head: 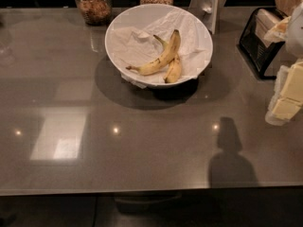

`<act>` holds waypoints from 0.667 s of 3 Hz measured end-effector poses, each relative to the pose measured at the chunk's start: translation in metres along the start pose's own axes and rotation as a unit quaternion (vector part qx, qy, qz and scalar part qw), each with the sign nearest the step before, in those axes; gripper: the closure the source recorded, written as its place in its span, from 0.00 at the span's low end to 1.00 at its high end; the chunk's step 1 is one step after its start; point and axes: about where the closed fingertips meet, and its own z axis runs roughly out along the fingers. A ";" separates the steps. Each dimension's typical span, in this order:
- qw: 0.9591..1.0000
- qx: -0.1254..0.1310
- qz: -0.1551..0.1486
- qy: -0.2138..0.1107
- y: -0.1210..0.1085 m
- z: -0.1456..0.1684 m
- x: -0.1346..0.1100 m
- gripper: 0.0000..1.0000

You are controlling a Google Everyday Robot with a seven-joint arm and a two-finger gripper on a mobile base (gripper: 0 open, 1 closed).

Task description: Pick banana from white bowl

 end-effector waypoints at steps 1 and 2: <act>1.000 0.006 0.000 -0.006 -0.002 -0.002 -0.003 0.00; 0.998 0.020 -0.001 -0.054 -0.021 0.003 -0.021 0.00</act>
Offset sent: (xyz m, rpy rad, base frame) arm 0.0621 0.0343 0.0117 0.2299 -0.1407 0.0518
